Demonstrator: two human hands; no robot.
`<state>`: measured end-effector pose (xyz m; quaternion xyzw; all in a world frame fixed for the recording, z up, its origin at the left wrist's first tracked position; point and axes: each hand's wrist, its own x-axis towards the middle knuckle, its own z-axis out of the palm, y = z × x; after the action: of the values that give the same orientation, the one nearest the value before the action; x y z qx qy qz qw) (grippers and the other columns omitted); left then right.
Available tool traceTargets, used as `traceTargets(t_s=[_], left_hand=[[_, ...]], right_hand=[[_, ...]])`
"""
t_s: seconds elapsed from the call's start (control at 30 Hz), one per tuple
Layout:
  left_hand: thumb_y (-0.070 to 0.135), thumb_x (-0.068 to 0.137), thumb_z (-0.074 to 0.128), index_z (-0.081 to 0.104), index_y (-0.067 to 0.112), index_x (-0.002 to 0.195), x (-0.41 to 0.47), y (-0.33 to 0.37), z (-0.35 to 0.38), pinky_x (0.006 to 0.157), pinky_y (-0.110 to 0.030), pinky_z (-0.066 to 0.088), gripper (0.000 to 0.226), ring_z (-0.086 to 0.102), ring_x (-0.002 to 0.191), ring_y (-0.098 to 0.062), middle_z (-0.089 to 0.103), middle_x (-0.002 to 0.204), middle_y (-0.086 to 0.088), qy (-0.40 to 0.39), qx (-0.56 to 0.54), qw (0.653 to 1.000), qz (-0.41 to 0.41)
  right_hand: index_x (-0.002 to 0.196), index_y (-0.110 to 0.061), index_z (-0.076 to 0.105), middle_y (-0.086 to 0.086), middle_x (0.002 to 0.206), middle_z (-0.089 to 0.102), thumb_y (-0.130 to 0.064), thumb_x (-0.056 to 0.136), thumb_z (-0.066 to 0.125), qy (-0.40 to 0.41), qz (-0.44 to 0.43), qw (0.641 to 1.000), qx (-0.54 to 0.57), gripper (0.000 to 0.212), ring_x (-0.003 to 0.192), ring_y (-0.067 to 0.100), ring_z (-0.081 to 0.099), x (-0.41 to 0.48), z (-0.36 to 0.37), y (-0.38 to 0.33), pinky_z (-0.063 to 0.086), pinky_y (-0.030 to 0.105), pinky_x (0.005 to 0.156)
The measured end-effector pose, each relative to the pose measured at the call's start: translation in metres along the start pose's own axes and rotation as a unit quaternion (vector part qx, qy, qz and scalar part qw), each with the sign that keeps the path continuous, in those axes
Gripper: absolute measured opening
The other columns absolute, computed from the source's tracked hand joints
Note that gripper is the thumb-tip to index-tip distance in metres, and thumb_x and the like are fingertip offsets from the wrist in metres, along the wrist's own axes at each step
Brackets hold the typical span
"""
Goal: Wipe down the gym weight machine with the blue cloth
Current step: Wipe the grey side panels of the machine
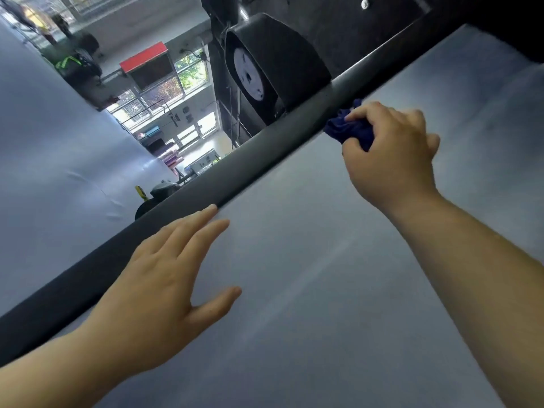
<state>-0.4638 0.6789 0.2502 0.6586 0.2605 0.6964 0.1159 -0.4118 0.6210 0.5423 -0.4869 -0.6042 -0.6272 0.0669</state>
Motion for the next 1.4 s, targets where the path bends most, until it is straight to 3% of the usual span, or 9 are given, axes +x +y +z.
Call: traceTargets(t_s=[0.07,0.27,0.53,0.73,0.93,1.0,1.13,1.3,1.4], left_hand=[[0.075,0.085,0.036,0.031,0.028,0.15,-0.001,-0.002,-0.001,0.109,-0.039,0.03,0.08,0.032,0.138,-0.013,0.033,0.154,0.011,0.009,-0.001,1.0,0.005],[0.078,0.083,0.04,0.029,0.029,0.15,-0.007,-0.014,-0.005,0.102,-0.037,0.035,0.084,0.043,0.127,-0.013,0.047,0.142,0.008,0.028,-0.041,0.999,-0.016],[0.078,0.086,0.038,0.036,0.028,0.147,-0.013,-0.015,-0.004,0.107,-0.042,0.032,0.079,0.038,0.136,-0.018,0.036,0.154,0.006,-0.01,0.0,1.0,0.01],[0.079,0.085,0.037,0.037,0.026,0.147,-0.011,-0.013,-0.004,0.107,-0.041,0.032,0.081,0.038,0.135,-0.017,0.038,0.153,0.005,-0.01,0.006,1.0,0.002],[0.078,0.089,0.033,0.036,0.025,0.15,-0.008,0.002,-0.006,0.111,-0.04,0.03,0.081,0.032,0.14,-0.017,0.032,0.158,0.004,-0.03,0.032,0.998,0.043],[0.076,0.088,0.035,0.04,0.024,0.148,-0.006,0.007,-0.006,0.116,-0.031,0.025,0.08,0.029,0.141,-0.015,0.031,0.159,0.004,-0.042,0.041,0.997,0.058],[0.077,0.089,0.033,0.04,0.023,0.149,-0.004,0.014,-0.004,0.112,-0.026,0.011,0.081,0.026,0.141,-0.014,0.03,0.159,0.004,-0.057,0.063,0.995,0.058],[0.081,0.088,0.029,0.03,0.029,0.153,-0.007,0.014,0.0,0.115,-0.037,0.023,0.083,0.02,0.145,-0.01,0.023,0.161,0.008,-0.048,0.054,0.996,0.05],[0.081,0.087,0.029,0.027,0.031,0.153,-0.006,0.01,-0.002,0.108,-0.045,0.029,0.083,0.019,0.144,-0.008,0.022,0.161,0.009,-0.051,0.045,0.997,0.042]], right_hand=[[0.114,-0.027,0.06,-0.005,0.116,0.062,-0.022,0.086,0.051,0.001,0.014,1.0,0.004,0.03,0.112,0.024,0.042,-0.006,0.005,-0.011,0.02,0.033,0.079],[0.109,-0.027,0.065,-0.007,0.116,0.064,-0.027,0.076,0.053,-0.159,-0.249,0.95,0.097,0.036,0.107,0.018,0.052,-0.067,0.021,-0.069,0.02,0.029,0.079],[0.126,-0.023,0.058,0.001,0.14,0.052,-0.022,0.091,0.05,-0.02,0.003,1.0,0.022,0.036,0.123,0.027,0.043,-0.029,0.016,-0.027,0.031,0.037,0.093],[0.119,-0.024,0.066,-0.002,0.132,0.06,-0.028,0.082,0.057,-0.145,-0.246,0.953,0.101,0.038,0.117,0.021,0.055,-0.08,0.026,-0.056,0.034,0.033,0.091],[0.125,-0.024,0.062,-0.003,0.14,0.053,-0.017,0.088,0.055,0.017,0.046,0.997,0.064,0.038,0.125,0.026,0.043,-0.033,0.01,-0.008,0.031,0.04,0.1],[0.124,-0.022,0.062,-0.001,0.141,0.052,-0.018,0.086,0.054,0.021,0.018,0.996,0.081,0.04,0.124,0.028,0.046,-0.051,0.013,-0.016,0.033,0.04,0.1],[0.126,-0.024,0.062,-0.003,0.139,0.056,-0.023,0.084,0.058,-0.109,-0.203,0.969,0.091,0.042,0.122,0.019,0.052,-0.093,0.013,-0.03,0.035,0.035,0.099],[0.124,-0.026,0.064,-0.009,0.138,0.056,-0.015,0.088,0.059,0.009,0.02,0.992,0.126,0.038,0.123,0.018,0.048,-0.061,-0.01,0.015,0.037,0.044,0.108],[0.129,-0.022,0.06,-0.004,0.142,0.051,-0.014,0.091,0.057,0.0,0.018,0.994,0.105,0.039,0.128,0.018,0.042,-0.087,-0.002,-0.002,0.029,0.038,0.109]])
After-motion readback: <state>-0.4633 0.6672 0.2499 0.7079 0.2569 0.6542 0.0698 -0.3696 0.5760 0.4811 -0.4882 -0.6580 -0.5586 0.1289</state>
